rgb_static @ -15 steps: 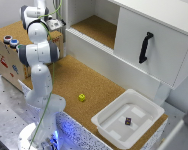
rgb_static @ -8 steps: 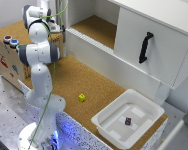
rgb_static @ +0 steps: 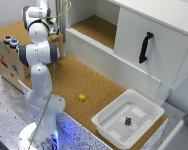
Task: Grasp the pink block and turn it right
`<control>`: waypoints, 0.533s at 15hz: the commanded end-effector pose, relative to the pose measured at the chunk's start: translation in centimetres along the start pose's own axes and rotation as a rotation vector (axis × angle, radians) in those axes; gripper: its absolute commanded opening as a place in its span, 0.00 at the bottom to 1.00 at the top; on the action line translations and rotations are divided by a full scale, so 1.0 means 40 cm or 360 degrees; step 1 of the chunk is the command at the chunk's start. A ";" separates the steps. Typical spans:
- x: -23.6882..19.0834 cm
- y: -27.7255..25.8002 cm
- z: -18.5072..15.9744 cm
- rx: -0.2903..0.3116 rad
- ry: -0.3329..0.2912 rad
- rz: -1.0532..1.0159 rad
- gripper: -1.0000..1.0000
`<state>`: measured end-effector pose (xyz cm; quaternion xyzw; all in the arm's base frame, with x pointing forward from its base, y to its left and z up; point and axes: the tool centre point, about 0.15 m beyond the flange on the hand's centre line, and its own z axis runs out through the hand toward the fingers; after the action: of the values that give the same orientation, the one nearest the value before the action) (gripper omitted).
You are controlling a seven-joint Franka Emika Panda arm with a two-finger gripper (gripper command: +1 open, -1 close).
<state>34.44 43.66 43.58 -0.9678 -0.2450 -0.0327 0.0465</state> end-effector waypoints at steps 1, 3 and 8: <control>0.009 -0.011 0.034 0.0011 0.0108 0.0413 0.00; 0.014 -0.006 0.048 0.0010 0.0125 0.0561 0.00; 0.045 -0.013 0.044 -0.0067 0.0161 0.0572 0.00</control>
<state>35.11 44.55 42.52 -0.9940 -0.0772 -0.0413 0.0663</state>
